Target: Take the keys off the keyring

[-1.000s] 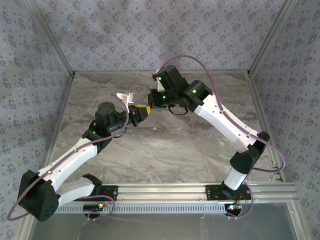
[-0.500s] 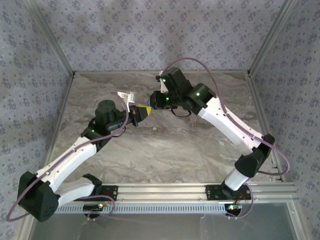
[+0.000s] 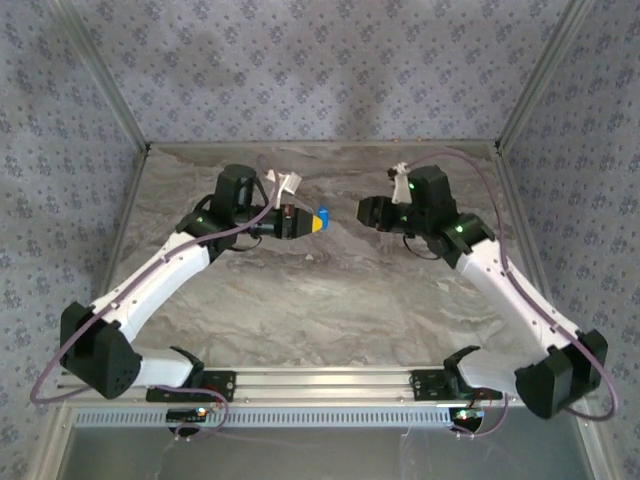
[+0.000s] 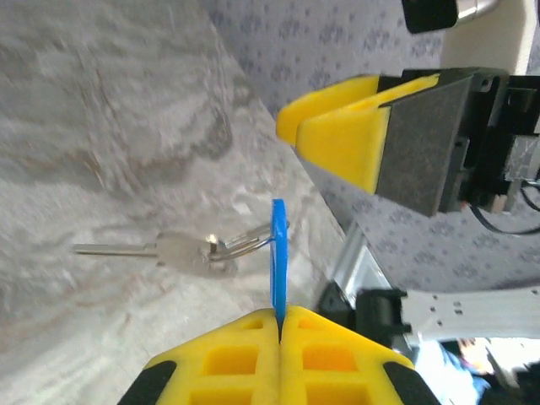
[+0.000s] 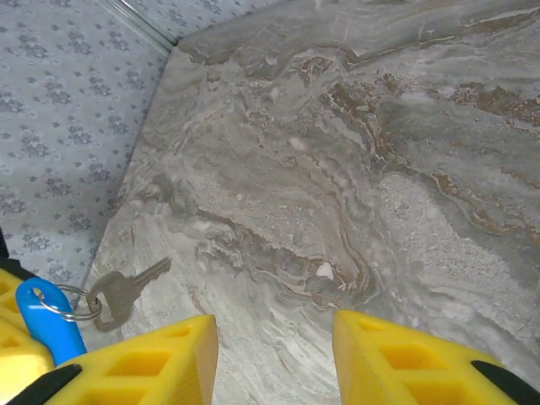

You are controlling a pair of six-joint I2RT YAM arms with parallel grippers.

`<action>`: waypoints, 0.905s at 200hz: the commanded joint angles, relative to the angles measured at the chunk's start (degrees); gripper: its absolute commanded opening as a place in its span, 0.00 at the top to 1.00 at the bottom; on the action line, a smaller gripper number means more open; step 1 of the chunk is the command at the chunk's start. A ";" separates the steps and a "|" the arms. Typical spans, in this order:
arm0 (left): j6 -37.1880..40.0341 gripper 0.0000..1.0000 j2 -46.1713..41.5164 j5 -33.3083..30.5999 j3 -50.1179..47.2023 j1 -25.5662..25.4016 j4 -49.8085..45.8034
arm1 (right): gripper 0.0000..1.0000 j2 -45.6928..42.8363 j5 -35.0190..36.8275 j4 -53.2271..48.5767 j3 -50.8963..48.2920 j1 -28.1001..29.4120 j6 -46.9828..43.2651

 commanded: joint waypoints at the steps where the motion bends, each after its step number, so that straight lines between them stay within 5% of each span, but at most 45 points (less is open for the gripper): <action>1: 2.70 1.00 0.29 7.80 5.16 -0.07 -8.15 | 0.54 -5.16 -8.40 14.63 -7.62 -2.02 -5.58; 21: 4.99 1.00 0.63 10.84 7.28 0.01 -11.52 | 0.47 -8.31 -14.61 24.85 -14.84 -1.79 -10.56; 73: 7.91 1.00 1.37 18.33 10.60 -0.02 -15.83 | 0.47 -8.52 -21.61 33.96 -19.96 0.81 -16.05; 181: 11.85 1.00 2.13 22.63 13.69 0.04 -20.67 | 0.41 -6.08 -32.40 34.83 -16.83 1.71 -17.40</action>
